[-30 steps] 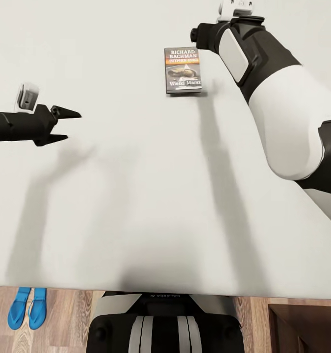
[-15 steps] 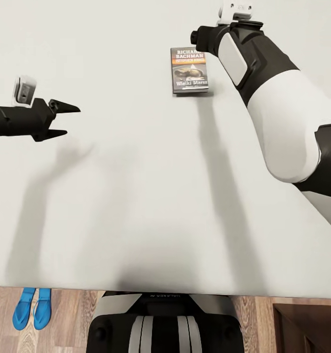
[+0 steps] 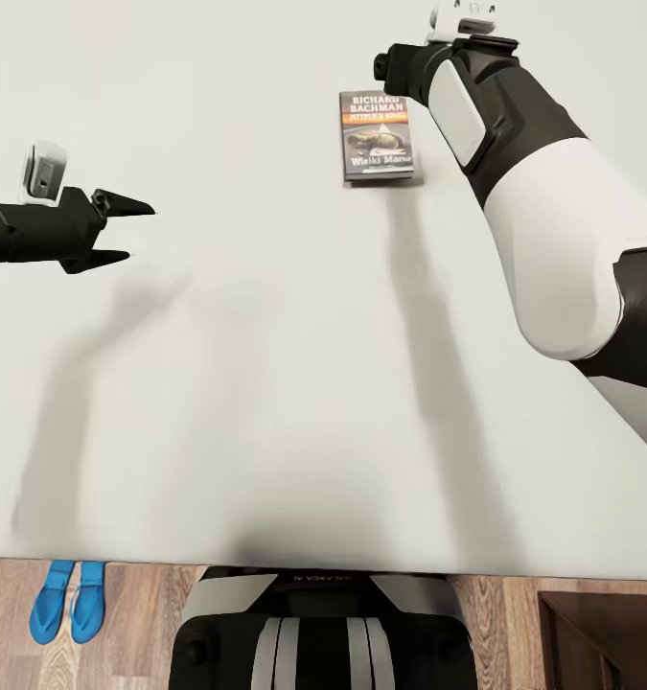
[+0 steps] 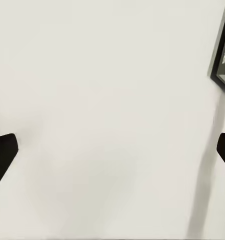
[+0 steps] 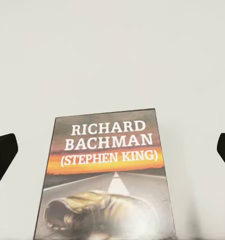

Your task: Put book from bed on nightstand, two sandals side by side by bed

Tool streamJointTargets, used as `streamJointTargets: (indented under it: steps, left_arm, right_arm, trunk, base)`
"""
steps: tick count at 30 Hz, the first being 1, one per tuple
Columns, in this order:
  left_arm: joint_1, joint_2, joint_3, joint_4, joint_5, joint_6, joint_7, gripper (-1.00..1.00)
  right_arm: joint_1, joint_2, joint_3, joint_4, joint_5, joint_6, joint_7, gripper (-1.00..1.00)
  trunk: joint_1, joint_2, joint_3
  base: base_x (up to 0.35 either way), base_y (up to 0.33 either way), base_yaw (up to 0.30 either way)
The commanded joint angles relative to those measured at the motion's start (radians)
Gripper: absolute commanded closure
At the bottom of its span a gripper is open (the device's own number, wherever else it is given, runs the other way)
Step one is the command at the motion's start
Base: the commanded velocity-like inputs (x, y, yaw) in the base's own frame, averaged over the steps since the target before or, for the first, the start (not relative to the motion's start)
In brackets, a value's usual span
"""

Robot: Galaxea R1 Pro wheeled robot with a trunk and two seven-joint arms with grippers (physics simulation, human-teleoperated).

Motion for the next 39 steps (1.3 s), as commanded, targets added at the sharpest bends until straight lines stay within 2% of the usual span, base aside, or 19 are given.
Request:
streamJointTargets:
  steps: [1, 9, 12, 14, 16, 18, 19, 20, 25, 27, 32, 39]
  left_arm:
    - [-0.001, 0.001, 0.0, -0.001, 0.009, 0.0, 0.01, -1.0]
    - [0.0, 0.0, 0.0, -0.001, 0.009, -0.001, 0.009, -1.0]
    - [-0.018, 0.001, 0.0, -0.001, 0.023, -0.005, 0.009, -1.0]
    - [-0.071, 0.001, -0.005, 0.0, 0.058, -0.015, 0.019, -1.0]
    - [-0.086, 0.001, -0.007, 0.001, 0.064, -0.021, 0.027, -1.0]
    - [-0.126, 0.002, -0.02, 0.004, 0.079, -0.043, 0.063, -1.0]
    - [-0.138, 0.002, -0.027, 0.006, 0.083, -0.049, 0.076, -1.0]
    - [-0.138, 0.002, -0.027, 0.006, 0.083, -0.049, 0.076, -1.0]
    - [-0.176, 0.001, -0.075, 0.015, 0.104, -0.065, 0.114, -1.0]
    - [-0.191, -0.001, -0.095, 0.019, 0.119, -0.07, 0.128, -1.0]
    - [-0.195, 0.001, -0.104, 0.021, 0.124, -0.072, 0.134, -1.0]
    - [-0.2, 0.007, -0.104, 0.021, 0.127, -0.072, 0.135, -1.0]
  right_arm:
    - [0.0, 0.001, -0.001, -0.002, -0.008, 0.006, -0.005, -1.0]
    - [0.001, 0.001, -0.003, -0.002, -0.009, 0.015, -0.007, -1.0]
    - [0.0, 0.001, -0.005, 0.003, -0.012, 0.01, -0.01, -1.0]
    - [-0.005, 0.001, -0.006, 0.01, -0.035, 0.008, -0.025, -1.0]
    - [-0.006, 0.001, -0.007, 0.011, -0.044, 0.008, -0.037, -1.0]
    - [-0.009, 0.001, -0.007, 0.013, -0.086, 0.006, -0.074, -1.0]
    - [-0.01, 0.001, -0.006, 0.013, -0.103, 0.006, -0.083, -1.0]
    - [-0.01, 0.001, -0.006, 0.013, -0.103, 0.006, -0.083, -1.0]
    - [-0.009, 0.001, -0.004, 0.007, -0.162, 0.004, -0.105, -1.0]
    - [-0.006, 0.001, -0.001, 0.003, -0.183, 0.004, -0.087, -1.0]
    - [0.011, 0.001, 0.001, 0.001, -0.191, 0.004, -0.029, -1.0]
    - [0.016, 0.001, 0.002, 0.008, -0.192, 0.009, -0.01, -1.0]
  trunk:
    - [0.0, 0.0, 0.0]
    - [0.0, 0.0, 0.002]
    - [0.0, 0.0, 0.002]
    - [0.0, 0.0, 0.002]
    - [0.0, 0.0, 0.002]
    - [0.0, 0.0, 0.002]
    - [0.0, 0.0, 0.002]
    - [0.0, 0.0, 0.002]
    - [0.0, 0.0, 0.002]
    - [0.0, 0.0, 0.002]
    - [0.0, 0.0, 0.002]
    - [0.0, 0.0, 0.002]
  base:
    - [-0.045, 0.154, 0.0]
    - [-0.006, 0.021, -0.133]
    - [0.0, 0.0, -0.047]
    - [0.0, 0.0, -0.021]
    - [0.0, 0.0, -0.015]
    - [0.0, 0.0, -0.008]
    - [0.0, 0.0, -0.005]
    - [0.0, 0.0, -0.005]
    - [0.0, 0.0, -0.004]
    - [0.0, 0.0, -0.052]
    - [0.0, 0.0, -0.045]
    - [0.0, 0.0, -0.011]
